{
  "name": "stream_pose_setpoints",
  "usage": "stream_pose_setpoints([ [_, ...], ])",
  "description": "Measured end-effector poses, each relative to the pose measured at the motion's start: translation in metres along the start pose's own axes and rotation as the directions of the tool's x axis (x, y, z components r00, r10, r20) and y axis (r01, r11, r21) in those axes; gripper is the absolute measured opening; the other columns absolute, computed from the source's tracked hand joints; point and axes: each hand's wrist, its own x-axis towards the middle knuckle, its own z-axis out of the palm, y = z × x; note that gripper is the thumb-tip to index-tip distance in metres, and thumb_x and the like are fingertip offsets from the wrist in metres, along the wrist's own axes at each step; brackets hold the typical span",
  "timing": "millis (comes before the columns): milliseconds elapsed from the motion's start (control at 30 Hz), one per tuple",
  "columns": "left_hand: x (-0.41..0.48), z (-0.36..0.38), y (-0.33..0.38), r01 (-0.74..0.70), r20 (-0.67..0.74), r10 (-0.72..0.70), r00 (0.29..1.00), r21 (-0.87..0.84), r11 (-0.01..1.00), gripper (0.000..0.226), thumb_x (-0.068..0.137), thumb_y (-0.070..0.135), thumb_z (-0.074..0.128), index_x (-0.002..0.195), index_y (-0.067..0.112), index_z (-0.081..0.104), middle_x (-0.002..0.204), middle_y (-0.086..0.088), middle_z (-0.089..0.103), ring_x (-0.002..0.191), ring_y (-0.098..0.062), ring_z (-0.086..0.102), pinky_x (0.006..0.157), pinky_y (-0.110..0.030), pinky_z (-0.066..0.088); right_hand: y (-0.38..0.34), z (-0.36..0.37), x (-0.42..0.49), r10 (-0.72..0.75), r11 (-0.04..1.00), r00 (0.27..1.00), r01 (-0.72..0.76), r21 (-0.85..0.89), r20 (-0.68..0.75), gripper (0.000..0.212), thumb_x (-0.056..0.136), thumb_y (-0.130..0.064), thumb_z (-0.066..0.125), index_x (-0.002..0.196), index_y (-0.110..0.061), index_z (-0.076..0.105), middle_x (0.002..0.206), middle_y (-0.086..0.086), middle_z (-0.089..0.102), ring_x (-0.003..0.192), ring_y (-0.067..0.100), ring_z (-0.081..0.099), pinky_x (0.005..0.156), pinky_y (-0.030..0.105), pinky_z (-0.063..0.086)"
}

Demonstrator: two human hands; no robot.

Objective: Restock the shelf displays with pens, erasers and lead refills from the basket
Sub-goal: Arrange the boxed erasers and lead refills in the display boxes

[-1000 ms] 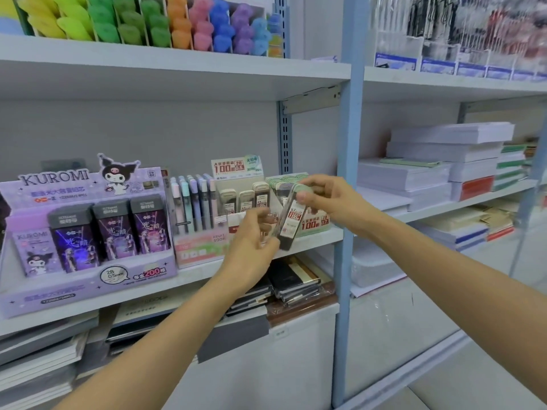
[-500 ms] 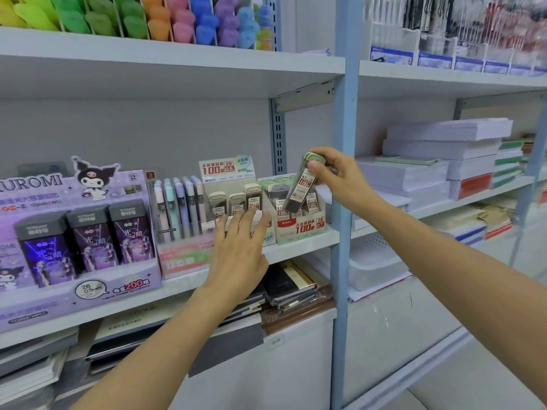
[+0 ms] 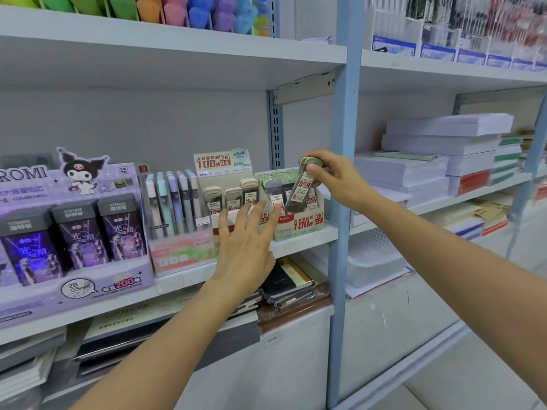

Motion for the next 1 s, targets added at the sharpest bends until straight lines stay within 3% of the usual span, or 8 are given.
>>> stream_pose_setpoints([
  [133,-0.001,0.0,-0.001,-0.007,-0.015,0.007,1.0,-0.001,1.0,0.085,0.09,0.034,0.056,0.154,0.029,0.0,0.16,-0.005,0.011,0.146,-0.029,0.009,0.114,-0.057,-0.003,-0.001,-0.003,0.003,0.002,1.0,0.999,-0.002,-0.005,0.035,0.02,0.101,-0.015,0.047,0.117,-0.009,0.058,0.098,-0.001,0.062,0.091,0.018,0.061,0.079,0.036,0.056],
  [400,-0.001,-0.002,-0.001,-0.008,-0.013,0.007,1.0,-0.024,1.0,0.085,0.09,0.034,0.056,0.154,0.03,0.001,0.16,-0.004,0.011,0.146,-0.028,0.009,0.116,-0.057,-0.001,-0.001,-0.004,0.006,0.046,0.998,0.996,-0.044,-0.033,0.079,0.025,0.102,-0.012,0.043,0.124,-0.008,0.056,0.109,0.008,0.063,0.105,0.027,0.06,0.092,0.047,0.053],
  [600,-0.001,-0.002,-0.002,-0.014,-0.018,0.013,1.0,-0.036,0.999,0.084,0.09,0.034,0.056,0.154,0.03,0.001,0.16,-0.003,0.012,0.146,-0.027,0.009,0.115,-0.056,-0.003,-0.005,-0.015,0.014,0.071,0.997,0.984,-0.067,-0.027,0.165,0.04,0.102,-0.005,0.04,0.138,-0.019,0.051,0.112,-0.006,0.063,0.107,0.013,0.062,0.095,0.037,0.053],
  [767,-0.001,-0.003,-0.001,-0.013,-0.019,0.012,1.0,-0.04,0.999,0.084,0.089,0.032,0.057,0.154,0.03,0.003,0.16,-0.003,0.014,0.146,-0.028,0.01,0.115,-0.056,-0.002,-0.006,-0.005,0.013,0.068,0.995,0.969,-0.047,-0.092,0.238,0.045,0.101,-0.009,0.045,0.143,-0.024,0.042,0.127,0.0,0.061,0.116,0.017,0.058,0.098,0.034,0.05],
  [900,-0.001,-0.003,-0.002,-0.015,-0.016,0.015,1.0,-0.031,0.999,0.084,0.09,0.033,0.057,0.154,0.03,0.003,0.16,-0.003,0.013,0.146,-0.027,0.01,0.115,-0.056,-0.003,-0.004,0.003,0.013,0.047,0.991,0.992,-0.031,-0.13,0.121,0.03,0.094,-0.012,0.06,0.124,-0.016,0.059,0.119,-0.002,0.066,0.108,0.014,0.062,0.095,0.037,0.052],
  [1000,-0.001,-0.002,-0.002,-0.011,-0.007,0.011,1.0,-0.023,1.0,0.085,0.09,0.033,0.058,0.154,0.03,0.002,0.16,-0.003,0.013,0.146,-0.027,0.01,0.115,-0.056,-0.003,0.001,0.008,0.007,0.088,0.989,0.992,-0.076,-0.127,0.092,0.02,0.093,-0.017,0.063,0.112,-0.02,0.067,0.109,-0.004,0.067,0.092,0.011,0.064,0.082,0.034,0.057],
])
